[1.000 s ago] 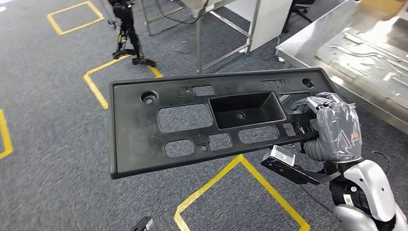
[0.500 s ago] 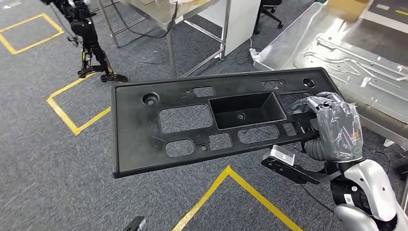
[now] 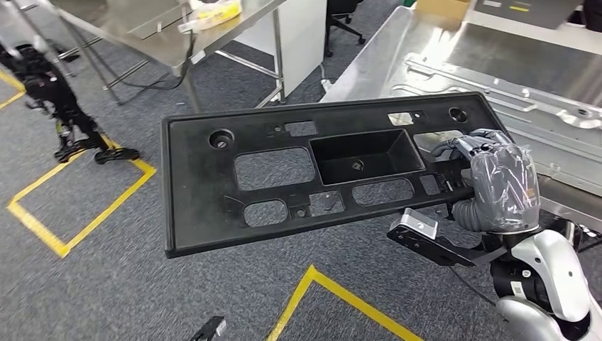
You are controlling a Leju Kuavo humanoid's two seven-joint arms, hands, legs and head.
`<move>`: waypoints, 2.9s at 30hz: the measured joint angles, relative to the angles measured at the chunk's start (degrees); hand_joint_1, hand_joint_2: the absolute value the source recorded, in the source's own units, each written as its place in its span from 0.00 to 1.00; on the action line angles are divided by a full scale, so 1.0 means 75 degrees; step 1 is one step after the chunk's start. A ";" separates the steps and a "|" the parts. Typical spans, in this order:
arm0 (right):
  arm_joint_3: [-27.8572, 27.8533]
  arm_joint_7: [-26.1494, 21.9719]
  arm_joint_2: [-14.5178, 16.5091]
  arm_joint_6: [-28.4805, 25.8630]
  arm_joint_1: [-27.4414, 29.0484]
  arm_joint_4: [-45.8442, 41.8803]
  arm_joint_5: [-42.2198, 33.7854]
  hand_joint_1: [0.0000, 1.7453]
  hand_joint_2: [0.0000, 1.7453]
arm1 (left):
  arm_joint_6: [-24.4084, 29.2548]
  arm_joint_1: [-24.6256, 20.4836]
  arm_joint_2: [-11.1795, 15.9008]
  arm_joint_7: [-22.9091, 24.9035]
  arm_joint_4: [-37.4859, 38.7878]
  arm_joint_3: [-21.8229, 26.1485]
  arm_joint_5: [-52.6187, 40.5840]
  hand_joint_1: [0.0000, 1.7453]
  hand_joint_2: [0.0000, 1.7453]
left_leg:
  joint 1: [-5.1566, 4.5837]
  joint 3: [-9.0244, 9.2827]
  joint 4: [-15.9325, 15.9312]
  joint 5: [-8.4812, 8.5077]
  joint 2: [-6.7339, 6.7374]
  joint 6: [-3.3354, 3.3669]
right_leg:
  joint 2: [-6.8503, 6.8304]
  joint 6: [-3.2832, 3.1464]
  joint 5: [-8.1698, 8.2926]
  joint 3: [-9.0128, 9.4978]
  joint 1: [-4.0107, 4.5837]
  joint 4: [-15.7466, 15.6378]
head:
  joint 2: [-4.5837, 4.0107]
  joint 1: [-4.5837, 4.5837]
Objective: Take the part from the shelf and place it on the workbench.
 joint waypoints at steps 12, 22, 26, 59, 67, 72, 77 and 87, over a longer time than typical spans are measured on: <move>0.0017 0.0034 0.0070 0.0140 -0.0137 0.0033 0.0061 1.00 1.00 | 0.0006 0.0021 -0.0002 0.0031 0.0009 0.0001 0.0002 0.00 1.00 | -0.0017 0.0074 -0.2021 0.1952 -0.0190 0.0335 | 0.0073 0.0454 -0.0998 0.0261 0.0001 0.0694 | 0.0000 0.0010; 0.0021 0.0085 0.0083 0.0183 -0.0261 0.0060 0.0159 1.00 1.00 | -0.0004 -0.0003 -0.0042 0.0033 0.0009 0.0003 0.0024 0.00 1.00 | -0.0087 0.0570 -0.2049 0.1498 0.0429 0.0224 | -0.0707 0.0395 0.0016 -0.0100 0.0056 0.0085 | 0.0000 0.0014; 0.0043 0.0167 0.0174 0.0200 -0.0339 0.0067 0.0352 1.00 1.00 | -0.0007 -0.0027 -0.0040 0.0022 0.0007 0.0001 0.0046 0.00 1.00 | -0.0086 0.0525 -0.1816 0.1251 0.0354 0.0080 | -0.0408 0.0202 0.0026 -0.0074 0.0000 0.0004 | 0.0000 0.0010; 0.0356 0.0782 0.0360 0.0684 -0.0402 0.0198 0.1059 1.00 1.00 | -0.0066 -0.0031 -0.0103 0.0113 0.0006 0.0001 0.0262 0.00 1.00 | -0.0077 0.0719 -0.2228 0.1440 0.0655 0.0362 | -0.0591 0.0275 0.0132 -0.0225 -0.0042 0.0030 | 0.0000 0.0040; 0.0358 0.0921 0.0358 0.0686 -0.0373 0.0300 0.1220 1.00 1.00 | -0.0065 -0.0032 -0.0098 0.0142 0.0006 0.0001 0.0302 0.00 1.00 | -0.0057 0.0742 -0.2280 0.1464 0.0645 0.0334 | -0.0600 0.0226 0.0104 -0.0222 -0.0013 0.0014 | 0.0000 0.0039; 0.0369 0.0934 0.0352 0.0690 -0.0356 0.0325 0.1277 1.00 1.00 | -0.0067 -0.0027 -0.0092 0.0143 0.0006 -0.0001 0.0310 0.00 1.00 | -0.0012 0.1198 -0.3039 0.1682 0.0593 0.0474 | -0.0499 0.0399 0.0231 -0.0195 -0.0097 0.0040 | 0.0000 0.0048; 0.0398 0.0932 0.0321 0.0702 -0.0308 0.0371 0.1312 1.00 1.00 | -0.0064 -0.0039 -0.0141 0.0136 0.0003 0.0003 0.0317 0.00 1.00 | 0.0225 0.1387 -0.3097 0.1681 0.0505 0.0191 | -0.0275 0.0673 -0.0307 -0.1124 -0.0289 0.1533 | 0.0000 0.0076; 0.0413 0.0962 0.0310 0.0731 -0.0251 0.0393 0.1382 1.00 1.00 | -0.0046 -0.0088 -0.0115 0.0133 0.0003 0.0003 0.0317 0.00 1.00 | 0.0560 0.1023 -0.1852 0.1286 0.0320 -0.0588 | -0.0187 0.0406 0.0024 -0.0650 -0.0386 0.0478 | 0.0000 0.0077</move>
